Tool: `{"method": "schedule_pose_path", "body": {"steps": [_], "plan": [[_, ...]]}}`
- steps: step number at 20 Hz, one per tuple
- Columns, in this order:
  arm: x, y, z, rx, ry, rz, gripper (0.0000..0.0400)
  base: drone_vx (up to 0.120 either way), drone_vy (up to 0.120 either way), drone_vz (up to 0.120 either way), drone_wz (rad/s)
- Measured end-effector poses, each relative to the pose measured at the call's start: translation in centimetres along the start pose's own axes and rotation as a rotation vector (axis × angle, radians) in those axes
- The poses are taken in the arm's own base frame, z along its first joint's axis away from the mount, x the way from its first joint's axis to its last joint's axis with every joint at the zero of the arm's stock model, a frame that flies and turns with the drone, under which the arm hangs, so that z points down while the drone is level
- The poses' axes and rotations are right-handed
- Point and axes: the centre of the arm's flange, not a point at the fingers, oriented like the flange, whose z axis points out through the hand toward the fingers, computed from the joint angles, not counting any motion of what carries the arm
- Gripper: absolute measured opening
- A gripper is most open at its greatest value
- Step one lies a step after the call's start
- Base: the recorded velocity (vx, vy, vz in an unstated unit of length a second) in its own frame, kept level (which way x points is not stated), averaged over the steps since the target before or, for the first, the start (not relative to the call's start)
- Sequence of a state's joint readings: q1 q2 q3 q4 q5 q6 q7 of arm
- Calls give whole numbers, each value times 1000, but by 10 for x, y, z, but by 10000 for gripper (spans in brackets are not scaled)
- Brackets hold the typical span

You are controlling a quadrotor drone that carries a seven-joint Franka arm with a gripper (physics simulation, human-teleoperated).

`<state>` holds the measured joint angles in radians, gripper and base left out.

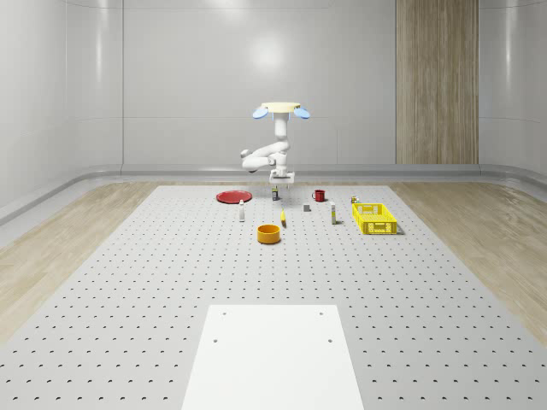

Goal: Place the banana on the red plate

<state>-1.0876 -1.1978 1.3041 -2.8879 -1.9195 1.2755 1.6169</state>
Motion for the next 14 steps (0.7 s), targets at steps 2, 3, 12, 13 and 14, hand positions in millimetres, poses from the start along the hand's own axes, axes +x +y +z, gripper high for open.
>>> {"method": "schedule_pose_path", "body": {"steps": [2,3,12,13,14], "plan": [[0,0,0,0,0,0,400,120,0,-60,0],[0,0,0,0,0,0,400,120,0,0,0],[0,0,0,0,0,0,400,120,0,-93,0],[0,0,0,0,0,0,400,120,0,-120,0],[0,0,0,0,0,0,400,120,0,-120,0]]}}
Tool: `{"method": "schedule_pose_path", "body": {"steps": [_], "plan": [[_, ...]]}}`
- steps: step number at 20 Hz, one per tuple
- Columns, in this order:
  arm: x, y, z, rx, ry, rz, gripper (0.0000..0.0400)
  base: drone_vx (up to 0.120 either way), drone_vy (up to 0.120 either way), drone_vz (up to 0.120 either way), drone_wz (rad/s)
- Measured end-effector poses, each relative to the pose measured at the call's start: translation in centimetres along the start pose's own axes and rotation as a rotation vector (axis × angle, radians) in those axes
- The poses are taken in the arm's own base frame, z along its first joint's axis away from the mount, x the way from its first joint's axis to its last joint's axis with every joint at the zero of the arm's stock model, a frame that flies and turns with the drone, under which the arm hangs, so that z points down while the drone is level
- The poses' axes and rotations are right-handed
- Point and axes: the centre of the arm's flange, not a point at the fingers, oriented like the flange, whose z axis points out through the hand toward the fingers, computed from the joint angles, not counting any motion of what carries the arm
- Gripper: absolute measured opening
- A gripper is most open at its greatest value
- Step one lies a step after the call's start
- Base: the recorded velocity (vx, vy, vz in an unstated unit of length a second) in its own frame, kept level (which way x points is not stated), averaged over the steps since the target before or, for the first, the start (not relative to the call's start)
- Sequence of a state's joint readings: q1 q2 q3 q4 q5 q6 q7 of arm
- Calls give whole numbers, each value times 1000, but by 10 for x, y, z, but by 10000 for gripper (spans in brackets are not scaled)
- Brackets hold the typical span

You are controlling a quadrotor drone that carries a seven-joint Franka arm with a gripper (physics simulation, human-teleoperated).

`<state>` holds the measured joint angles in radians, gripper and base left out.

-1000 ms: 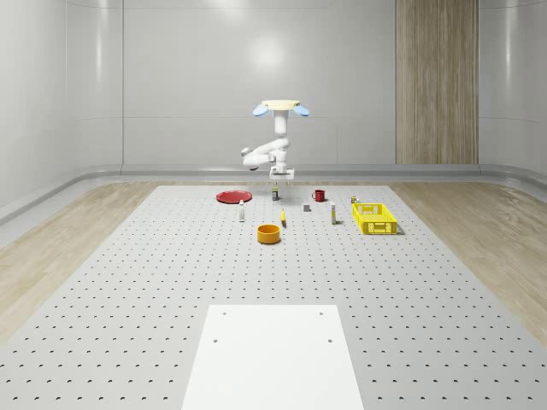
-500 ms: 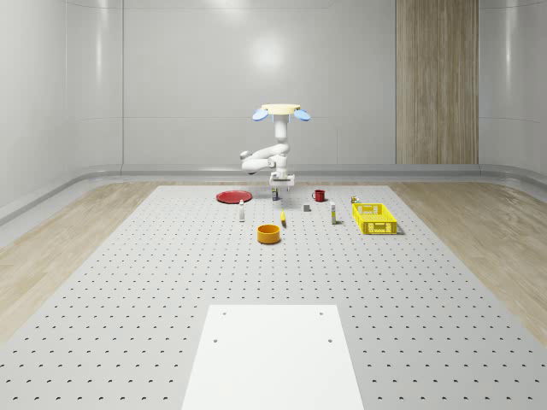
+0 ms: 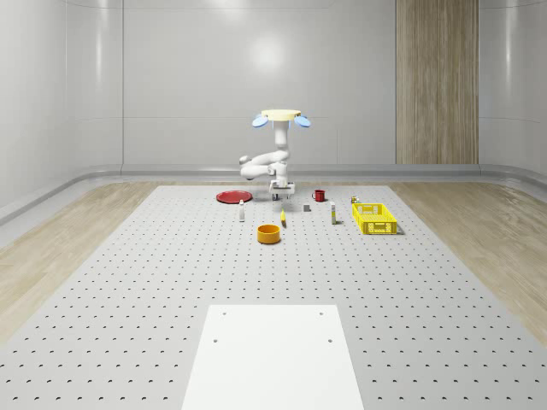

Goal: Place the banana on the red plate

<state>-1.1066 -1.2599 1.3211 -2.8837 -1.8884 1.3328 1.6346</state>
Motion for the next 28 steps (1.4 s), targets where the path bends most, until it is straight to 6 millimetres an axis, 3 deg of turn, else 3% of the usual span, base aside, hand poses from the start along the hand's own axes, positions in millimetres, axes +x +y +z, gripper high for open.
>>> {"method": "schedule_pose_path", "body": {"steps": [10,21,28], "plan": [[0,0,0,0,0,0,400,120,0,-48,0],[0,0,0,0,0,0,400,120,0,-4,0],[0,0,0,0,0,0,400,120,0,-91,0]]}}
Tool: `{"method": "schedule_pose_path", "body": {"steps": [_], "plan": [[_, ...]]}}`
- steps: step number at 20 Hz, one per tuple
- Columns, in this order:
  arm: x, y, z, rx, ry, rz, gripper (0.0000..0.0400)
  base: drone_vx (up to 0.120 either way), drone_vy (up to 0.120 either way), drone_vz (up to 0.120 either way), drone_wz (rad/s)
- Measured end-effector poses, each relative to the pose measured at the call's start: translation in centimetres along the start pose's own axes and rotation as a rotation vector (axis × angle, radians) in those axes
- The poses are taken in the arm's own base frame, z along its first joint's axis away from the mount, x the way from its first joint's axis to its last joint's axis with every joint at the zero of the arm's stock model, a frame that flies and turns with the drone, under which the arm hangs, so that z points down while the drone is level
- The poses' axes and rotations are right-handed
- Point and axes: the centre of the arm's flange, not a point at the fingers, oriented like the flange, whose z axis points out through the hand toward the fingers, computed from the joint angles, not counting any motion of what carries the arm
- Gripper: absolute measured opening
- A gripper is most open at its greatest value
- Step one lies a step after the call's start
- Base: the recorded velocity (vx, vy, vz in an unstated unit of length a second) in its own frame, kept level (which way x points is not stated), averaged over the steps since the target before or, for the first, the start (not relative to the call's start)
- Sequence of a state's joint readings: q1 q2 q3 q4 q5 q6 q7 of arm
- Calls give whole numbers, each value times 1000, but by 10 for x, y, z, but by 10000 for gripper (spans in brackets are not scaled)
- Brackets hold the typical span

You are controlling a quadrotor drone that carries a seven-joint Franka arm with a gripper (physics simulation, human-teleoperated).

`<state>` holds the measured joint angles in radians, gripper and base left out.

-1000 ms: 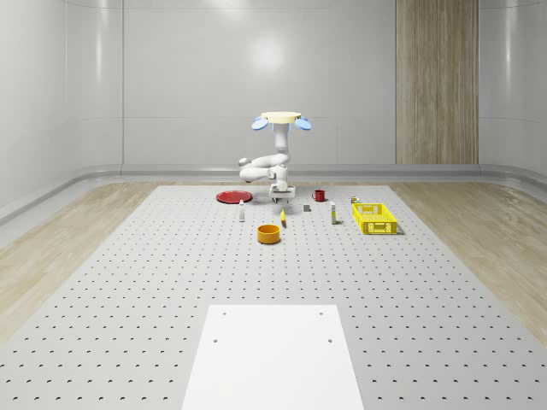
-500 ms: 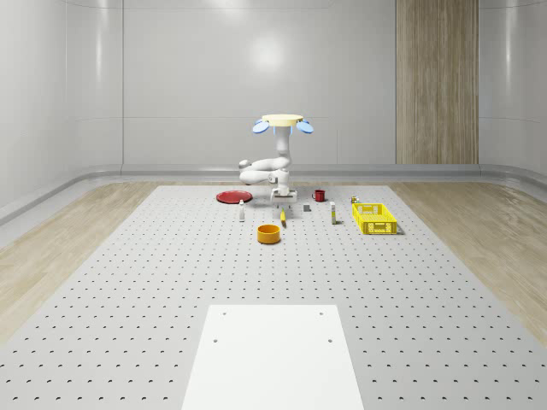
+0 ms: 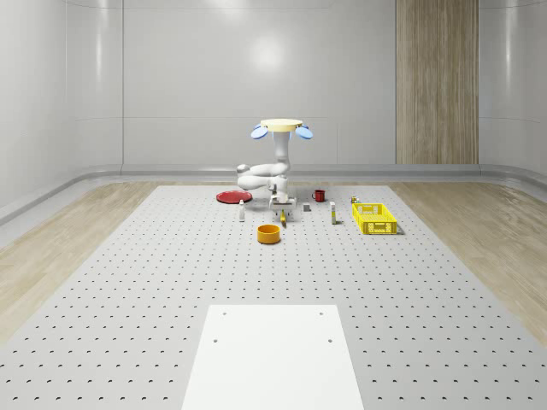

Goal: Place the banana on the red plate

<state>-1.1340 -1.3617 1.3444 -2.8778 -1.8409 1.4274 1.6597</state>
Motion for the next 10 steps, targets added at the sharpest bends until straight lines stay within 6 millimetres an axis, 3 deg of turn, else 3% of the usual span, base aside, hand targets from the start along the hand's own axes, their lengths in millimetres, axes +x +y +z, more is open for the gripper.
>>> {"method": "schedule_pose_path", "body": {"steps": [6,10], "plan": [[0,0,0,0,0,0,400,120,0,0,0],[0,0,7,0,0,0,400,0,0,0,0]]}}
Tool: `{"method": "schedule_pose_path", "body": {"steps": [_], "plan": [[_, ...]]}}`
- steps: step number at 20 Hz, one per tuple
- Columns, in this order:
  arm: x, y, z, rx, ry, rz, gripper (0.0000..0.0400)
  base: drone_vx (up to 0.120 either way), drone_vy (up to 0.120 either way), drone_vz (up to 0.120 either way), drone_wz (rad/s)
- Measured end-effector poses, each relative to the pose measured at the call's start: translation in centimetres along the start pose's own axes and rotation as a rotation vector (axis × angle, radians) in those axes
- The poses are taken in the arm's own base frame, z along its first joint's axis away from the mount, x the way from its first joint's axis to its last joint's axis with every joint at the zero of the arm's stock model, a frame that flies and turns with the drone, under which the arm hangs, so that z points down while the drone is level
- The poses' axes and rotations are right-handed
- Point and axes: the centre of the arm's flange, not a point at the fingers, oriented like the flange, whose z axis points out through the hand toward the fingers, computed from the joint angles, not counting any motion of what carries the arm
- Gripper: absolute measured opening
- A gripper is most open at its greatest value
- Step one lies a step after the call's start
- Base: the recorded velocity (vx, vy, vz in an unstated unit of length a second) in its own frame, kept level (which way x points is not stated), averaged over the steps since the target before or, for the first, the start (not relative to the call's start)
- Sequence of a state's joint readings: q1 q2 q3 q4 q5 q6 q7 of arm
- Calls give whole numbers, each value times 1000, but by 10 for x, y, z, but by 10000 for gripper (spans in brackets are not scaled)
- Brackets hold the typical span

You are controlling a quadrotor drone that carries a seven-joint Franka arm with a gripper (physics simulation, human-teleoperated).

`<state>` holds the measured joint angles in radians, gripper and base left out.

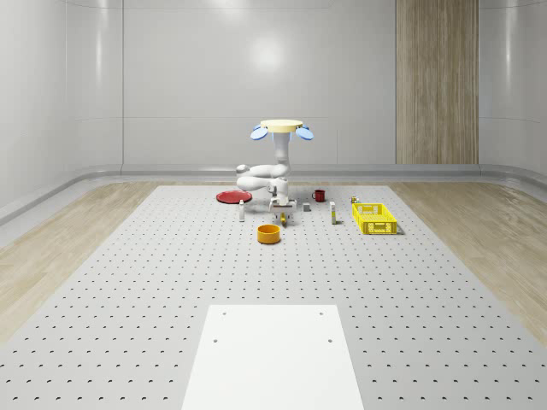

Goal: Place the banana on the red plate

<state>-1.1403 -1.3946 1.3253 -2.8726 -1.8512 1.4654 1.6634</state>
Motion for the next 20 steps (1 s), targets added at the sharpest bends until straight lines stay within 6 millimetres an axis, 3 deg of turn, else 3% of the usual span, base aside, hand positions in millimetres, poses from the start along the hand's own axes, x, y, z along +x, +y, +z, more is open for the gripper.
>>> {"method": "schedule_pose_path", "body": {"steps": [9,11,14,16,20], "plan": [[0,0,24,0,0,0,400,0,0,0,0],[0,0,27,0,0,0,302,0,0,0,0],[0,0,29,0,0,0,222,0,0,0,0],[0,0,30,0,0,0,196,0,0,0,0],[0,0,30,-2,3,-16,190,0,0,0,0]]}}
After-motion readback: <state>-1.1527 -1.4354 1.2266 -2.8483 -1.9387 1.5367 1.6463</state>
